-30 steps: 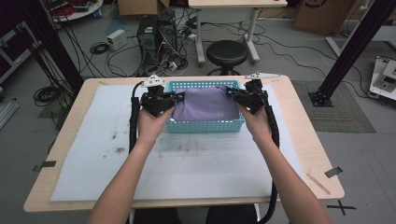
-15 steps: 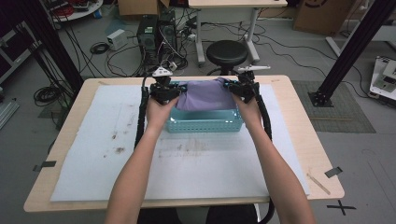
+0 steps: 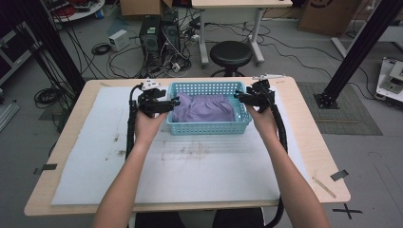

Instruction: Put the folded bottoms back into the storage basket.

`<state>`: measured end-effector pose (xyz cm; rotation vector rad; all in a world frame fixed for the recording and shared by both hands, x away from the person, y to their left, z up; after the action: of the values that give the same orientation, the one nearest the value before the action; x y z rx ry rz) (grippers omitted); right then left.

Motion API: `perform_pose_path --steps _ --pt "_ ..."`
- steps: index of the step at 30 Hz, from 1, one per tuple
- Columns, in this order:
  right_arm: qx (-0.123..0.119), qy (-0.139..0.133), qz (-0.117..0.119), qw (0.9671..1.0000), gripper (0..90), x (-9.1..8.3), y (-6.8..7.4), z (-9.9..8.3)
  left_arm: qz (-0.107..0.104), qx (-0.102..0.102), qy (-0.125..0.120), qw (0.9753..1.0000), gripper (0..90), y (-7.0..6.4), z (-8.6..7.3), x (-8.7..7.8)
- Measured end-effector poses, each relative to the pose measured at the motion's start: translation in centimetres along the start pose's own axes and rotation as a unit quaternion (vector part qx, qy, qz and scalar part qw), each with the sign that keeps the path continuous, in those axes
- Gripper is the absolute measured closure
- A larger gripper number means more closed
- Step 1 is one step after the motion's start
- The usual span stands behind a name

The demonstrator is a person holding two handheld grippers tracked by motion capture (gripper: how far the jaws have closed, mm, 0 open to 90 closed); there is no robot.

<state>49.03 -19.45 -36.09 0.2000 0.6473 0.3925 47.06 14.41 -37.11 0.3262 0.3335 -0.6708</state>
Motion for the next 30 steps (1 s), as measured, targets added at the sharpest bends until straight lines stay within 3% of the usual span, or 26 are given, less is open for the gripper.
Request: perform_pose_path --steps 5,9,10,13,19,26,30 --pt "-0.01 -0.027 0.022 0.9993 41.7 -2.2 0.2 -0.5 -0.012 0.003 -0.029 0.9995 33.6 -0.8 -0.4 -2.6" --pt "-0.024 -0.025 0.027 0.999 38.3 -3.6 0.3 -1.4 -0.02 0.014 -0.035 0.9991 33.5 -1.7 -1.0 -4.3" --pt "-0.027 -0.036 0.03 0.9985 38.3 -4.1 0.3 -1.7 -0.022 0.017 -0.031 0.9991 32.9 -2.0 -1.1 -4.7" --pt "-0.035 -0.044 0.044 0.9974 37.9 -5.3 0.4 -2.8 -0.015 0.028 -0.045 0.9985 32.8 -3.0 -1.7 -5.8" --pt "-0.056 -0.049 0.053 0.9958 35.2 -7.2 0.4 -5.3 -0.025 0.038 -0.054 0.9975 32.8 -5.1 -2.9 -7.3" --pt "-0.063 -0.062 0.05 0.9949 31.3 -8.7 0.0 -7.8 -0.043 0.05 -0.048 0.9967 32.8 -7.1 -4.5 -8.4" --pt "-0.059 -0.064 0.049 0.995 31.0 -9.0 -0.3 -9.4 -0.043 0.055 -0.048 0.9964 32.8 -7.6 -5.4 -8.7"
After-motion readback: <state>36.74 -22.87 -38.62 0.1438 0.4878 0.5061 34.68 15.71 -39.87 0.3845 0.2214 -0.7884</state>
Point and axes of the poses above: each handheld gripper's, and its own axes: x roughly forward along the jaws, z roughly out of its top, y roughly to its left, the point moved 4 cm from there along x, roughly forward along the jaws, and after that the axes turned 15 degrees about x, right-handed, at the moved point
